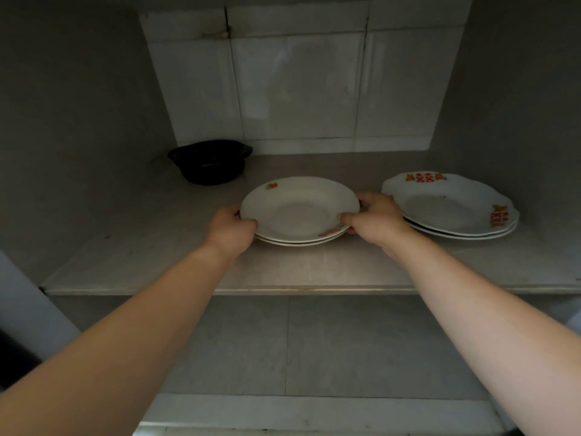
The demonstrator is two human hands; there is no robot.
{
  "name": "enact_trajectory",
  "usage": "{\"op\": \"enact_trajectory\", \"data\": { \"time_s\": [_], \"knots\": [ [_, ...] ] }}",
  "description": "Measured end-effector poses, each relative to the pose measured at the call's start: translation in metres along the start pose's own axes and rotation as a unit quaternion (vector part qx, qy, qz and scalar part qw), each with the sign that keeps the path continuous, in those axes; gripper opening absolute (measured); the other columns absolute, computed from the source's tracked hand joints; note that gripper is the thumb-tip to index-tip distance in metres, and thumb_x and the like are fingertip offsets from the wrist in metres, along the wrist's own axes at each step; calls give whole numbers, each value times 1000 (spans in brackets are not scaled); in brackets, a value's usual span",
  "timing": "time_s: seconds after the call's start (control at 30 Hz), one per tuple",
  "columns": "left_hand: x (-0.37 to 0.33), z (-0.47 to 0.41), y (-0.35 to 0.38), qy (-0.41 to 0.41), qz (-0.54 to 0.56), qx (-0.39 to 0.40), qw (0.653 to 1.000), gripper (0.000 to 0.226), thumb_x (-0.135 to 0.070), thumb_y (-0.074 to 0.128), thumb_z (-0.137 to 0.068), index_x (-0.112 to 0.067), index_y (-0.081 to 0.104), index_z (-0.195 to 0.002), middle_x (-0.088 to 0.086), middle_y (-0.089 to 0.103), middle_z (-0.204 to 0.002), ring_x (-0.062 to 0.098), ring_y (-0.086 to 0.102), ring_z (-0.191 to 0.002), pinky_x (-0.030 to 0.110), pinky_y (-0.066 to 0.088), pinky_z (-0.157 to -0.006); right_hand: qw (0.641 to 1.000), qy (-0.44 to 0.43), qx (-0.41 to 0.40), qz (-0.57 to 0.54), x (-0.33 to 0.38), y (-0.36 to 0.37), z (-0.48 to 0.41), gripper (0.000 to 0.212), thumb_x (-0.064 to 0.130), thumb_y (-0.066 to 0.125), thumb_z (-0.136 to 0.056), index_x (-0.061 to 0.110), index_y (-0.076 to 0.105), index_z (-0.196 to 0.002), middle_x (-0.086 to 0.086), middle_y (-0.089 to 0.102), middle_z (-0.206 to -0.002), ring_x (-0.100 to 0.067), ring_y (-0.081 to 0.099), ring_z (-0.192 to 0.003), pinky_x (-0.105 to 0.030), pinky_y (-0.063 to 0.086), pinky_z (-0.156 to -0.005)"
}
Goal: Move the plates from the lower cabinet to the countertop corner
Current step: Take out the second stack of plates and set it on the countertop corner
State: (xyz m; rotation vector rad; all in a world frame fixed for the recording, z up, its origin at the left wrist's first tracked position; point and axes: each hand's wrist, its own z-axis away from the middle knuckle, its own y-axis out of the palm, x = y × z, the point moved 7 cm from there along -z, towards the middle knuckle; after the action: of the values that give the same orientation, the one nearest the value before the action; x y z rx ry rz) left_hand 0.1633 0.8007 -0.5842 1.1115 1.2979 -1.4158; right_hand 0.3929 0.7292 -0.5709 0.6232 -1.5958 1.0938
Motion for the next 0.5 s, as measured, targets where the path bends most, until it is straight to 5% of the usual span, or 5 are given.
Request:
{"op": "enact_trajectory", "data": {
  "time_s": [0.5],
  "knots": [
    [16,39,-23,10,33,-16,999,37,4,59,-82,-13,56,-115,4,58,-107,30,59,-108,45,47,-98,1000,-4,19,8,-3,-4,34,42,3,72,-76,12,61,-116,4,60,-97,-23,64,-99,-44,52,-92]
  ]
}}
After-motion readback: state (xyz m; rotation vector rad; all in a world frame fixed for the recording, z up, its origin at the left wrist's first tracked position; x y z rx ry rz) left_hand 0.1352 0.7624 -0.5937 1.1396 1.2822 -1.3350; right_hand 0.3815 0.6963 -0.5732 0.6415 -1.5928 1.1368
